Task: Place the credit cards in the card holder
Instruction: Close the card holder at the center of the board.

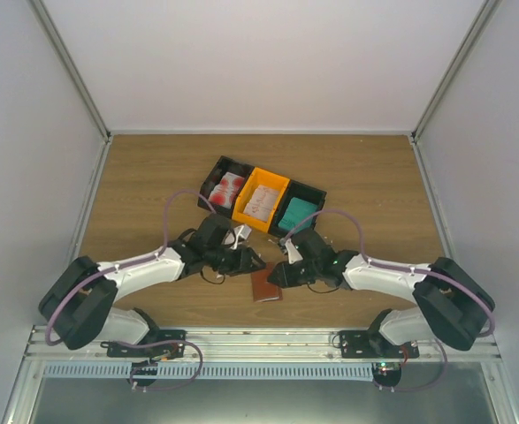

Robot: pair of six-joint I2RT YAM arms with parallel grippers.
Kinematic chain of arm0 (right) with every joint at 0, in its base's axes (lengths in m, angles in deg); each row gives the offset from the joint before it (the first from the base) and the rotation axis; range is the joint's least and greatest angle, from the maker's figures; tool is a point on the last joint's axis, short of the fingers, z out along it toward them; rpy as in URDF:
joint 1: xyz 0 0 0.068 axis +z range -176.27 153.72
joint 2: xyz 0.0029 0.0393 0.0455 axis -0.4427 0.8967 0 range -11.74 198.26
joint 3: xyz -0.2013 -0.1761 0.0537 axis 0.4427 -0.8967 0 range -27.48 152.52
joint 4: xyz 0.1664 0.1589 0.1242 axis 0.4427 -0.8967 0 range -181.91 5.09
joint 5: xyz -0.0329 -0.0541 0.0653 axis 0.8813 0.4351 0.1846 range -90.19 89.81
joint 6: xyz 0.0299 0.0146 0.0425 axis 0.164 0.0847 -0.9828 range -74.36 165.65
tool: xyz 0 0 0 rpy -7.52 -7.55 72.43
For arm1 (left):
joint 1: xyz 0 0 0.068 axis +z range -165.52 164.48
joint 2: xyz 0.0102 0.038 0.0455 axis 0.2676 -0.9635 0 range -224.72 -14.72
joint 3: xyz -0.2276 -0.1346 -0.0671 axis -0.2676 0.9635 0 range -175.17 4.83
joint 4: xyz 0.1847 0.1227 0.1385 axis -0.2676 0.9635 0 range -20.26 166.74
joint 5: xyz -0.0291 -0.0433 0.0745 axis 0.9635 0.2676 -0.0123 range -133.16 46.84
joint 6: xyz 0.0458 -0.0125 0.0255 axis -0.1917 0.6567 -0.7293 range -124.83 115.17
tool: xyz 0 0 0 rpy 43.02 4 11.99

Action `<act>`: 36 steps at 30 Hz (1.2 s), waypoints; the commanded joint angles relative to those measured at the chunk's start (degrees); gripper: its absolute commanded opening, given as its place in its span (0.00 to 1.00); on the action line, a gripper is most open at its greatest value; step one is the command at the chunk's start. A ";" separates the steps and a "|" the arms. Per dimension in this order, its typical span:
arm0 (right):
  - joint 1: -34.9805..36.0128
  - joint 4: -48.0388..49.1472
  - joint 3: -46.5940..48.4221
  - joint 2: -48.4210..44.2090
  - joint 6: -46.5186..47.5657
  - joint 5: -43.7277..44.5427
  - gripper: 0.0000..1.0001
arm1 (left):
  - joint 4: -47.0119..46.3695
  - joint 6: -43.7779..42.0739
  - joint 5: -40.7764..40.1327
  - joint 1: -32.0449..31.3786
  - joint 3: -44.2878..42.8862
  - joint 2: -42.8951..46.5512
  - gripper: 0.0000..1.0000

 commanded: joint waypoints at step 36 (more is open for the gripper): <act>0.83 -2.23 -2.28 7.11 -0.38 6.29 0.16 | -14.77 4.49 4.92 1.36 7.13 -11.45 0.38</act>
